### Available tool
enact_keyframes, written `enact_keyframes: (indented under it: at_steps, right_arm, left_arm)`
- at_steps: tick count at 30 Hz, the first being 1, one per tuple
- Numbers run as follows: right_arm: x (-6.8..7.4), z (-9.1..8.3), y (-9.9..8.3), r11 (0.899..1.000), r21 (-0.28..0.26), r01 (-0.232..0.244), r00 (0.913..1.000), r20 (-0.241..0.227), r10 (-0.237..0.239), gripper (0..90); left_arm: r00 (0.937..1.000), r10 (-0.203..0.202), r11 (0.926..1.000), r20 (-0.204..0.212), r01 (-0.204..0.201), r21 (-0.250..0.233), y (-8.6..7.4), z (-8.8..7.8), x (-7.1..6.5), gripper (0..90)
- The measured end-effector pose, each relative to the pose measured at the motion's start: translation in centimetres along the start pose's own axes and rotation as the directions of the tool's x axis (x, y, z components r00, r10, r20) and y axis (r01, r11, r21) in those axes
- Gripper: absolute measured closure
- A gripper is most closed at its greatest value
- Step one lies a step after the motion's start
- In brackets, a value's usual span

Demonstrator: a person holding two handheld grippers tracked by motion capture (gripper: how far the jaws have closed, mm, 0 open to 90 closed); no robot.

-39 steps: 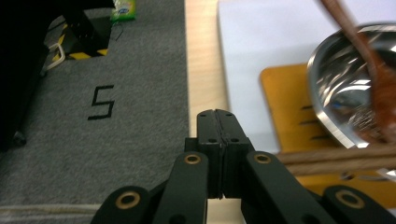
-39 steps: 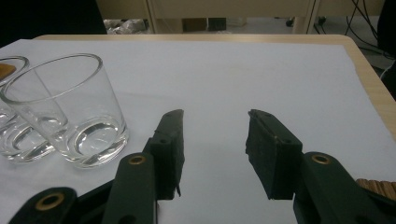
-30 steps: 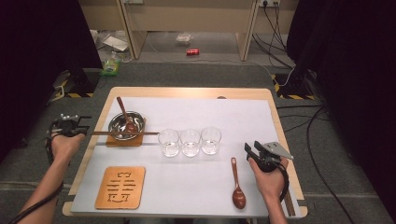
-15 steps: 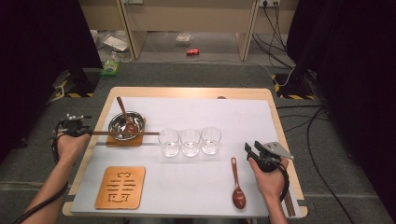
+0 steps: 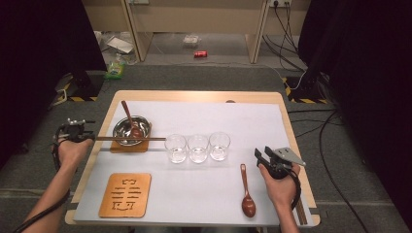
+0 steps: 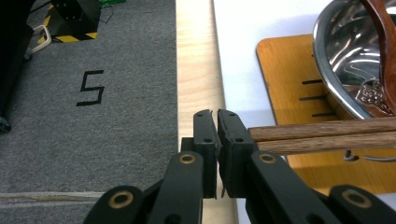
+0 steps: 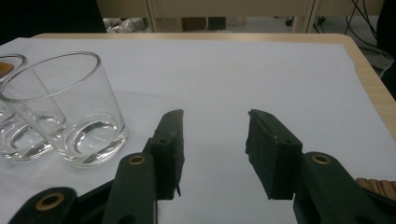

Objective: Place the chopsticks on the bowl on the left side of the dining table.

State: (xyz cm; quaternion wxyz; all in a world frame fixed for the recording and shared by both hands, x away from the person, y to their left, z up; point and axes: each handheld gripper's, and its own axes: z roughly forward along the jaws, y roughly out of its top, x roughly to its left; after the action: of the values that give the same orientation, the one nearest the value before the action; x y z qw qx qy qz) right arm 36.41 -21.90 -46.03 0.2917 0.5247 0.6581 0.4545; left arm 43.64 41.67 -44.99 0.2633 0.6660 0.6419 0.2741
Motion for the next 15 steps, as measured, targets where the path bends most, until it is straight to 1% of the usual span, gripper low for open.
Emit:
enact_keyframes:
  at_steps: [6,8,12,15]
  right_arm:
    - [0.0,0.0,0.0,1.000,0.003,0.002,1.0000,0.002,-0.002,56.5]
    - [0.0,0.0,0.0,1.000,0.004,0.002,1.0000,0.001,-0.002,56.5]
    - [0.0,0.0,0.0,1.000,0.003,0.001,1.0000,0.001,-0.001,56.5]
    - [0.0,0.1,-0.1,1.000,0.007,0.001,1.0000,0.000,-0.001,56.5]
  left_arm:
    - [0.9995,-0.030,0.9988,0.006,0.031,-0.037,0.2,-1.0,-0.1,82.4]
    - [0.9997,-0.025,0.9984,0.002,0.025,-0.051,0.3,-1.5,-0.4,80.6]
    - [0.9990,-0.037,0.9966,0.023,0.039,-0.072,0.5,-2.2,-1.1,78.2]
    - [0.9974,-0.052,0.9952,0.050,0.056,-0.081,0.4,-2.5,-1.7,76.8]
